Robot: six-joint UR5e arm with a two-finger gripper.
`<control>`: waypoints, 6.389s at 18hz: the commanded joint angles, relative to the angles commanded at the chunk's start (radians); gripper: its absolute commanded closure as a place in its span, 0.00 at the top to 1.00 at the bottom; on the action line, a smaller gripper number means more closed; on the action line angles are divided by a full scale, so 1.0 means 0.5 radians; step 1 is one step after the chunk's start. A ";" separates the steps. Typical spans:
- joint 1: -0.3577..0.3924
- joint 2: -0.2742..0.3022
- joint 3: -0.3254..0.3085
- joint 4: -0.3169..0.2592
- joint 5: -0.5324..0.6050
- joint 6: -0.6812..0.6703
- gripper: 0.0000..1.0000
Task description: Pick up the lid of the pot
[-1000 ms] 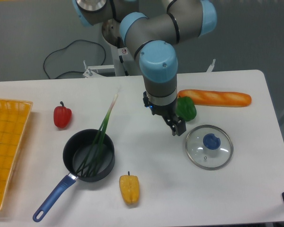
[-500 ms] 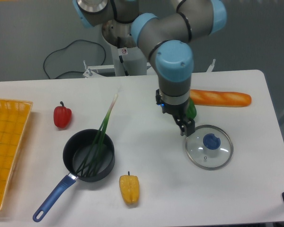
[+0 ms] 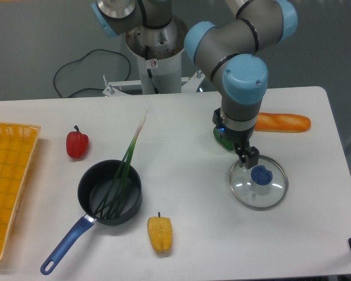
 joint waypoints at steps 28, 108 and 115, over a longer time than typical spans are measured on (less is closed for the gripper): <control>0.209 -0.101 -0.183 0.196 0.055 -0.347 1.00; 0.233 -0.512 -0.025 0.479 -0.123 -0.881 1.00; 0.233 -0.506 -0.043 0.479 -0.120 -0.865 1.00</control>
